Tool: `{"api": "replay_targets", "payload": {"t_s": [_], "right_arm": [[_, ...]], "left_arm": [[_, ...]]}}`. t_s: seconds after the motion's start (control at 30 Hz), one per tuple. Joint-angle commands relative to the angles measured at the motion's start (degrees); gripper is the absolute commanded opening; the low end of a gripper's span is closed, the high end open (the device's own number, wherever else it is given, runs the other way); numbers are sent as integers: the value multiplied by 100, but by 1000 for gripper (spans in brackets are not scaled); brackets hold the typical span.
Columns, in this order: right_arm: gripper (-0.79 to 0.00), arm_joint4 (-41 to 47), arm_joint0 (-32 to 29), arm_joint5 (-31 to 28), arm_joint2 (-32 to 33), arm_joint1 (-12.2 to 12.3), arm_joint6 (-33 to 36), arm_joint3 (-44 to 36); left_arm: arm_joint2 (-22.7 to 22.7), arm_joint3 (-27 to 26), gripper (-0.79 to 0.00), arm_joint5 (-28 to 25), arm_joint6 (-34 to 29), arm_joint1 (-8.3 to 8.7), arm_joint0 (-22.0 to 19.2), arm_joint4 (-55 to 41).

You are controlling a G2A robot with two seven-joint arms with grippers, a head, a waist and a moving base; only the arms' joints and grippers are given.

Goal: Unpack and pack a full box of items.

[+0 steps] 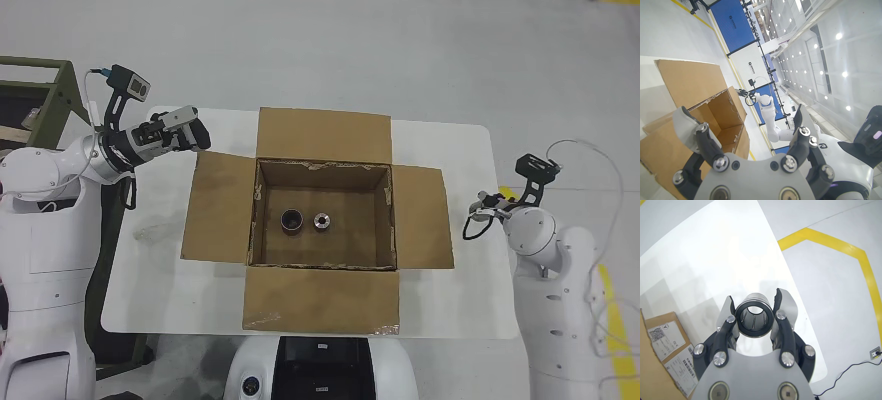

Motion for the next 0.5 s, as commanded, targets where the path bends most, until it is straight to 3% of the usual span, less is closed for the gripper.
{"api": "replay_targets", "payload": {"t_s": [0.0, 0.47], "right_arm": [[-785, -48, -20, 34, -20, 1, -21, 17], [-785, 91, -125, 150, -155, -26, -404, 324]], "left_arm": [[0, 0, 0, 0, 0, 0, 0, 0], [0, 0, 0, 0, 0, 0, 0, 0]]}}
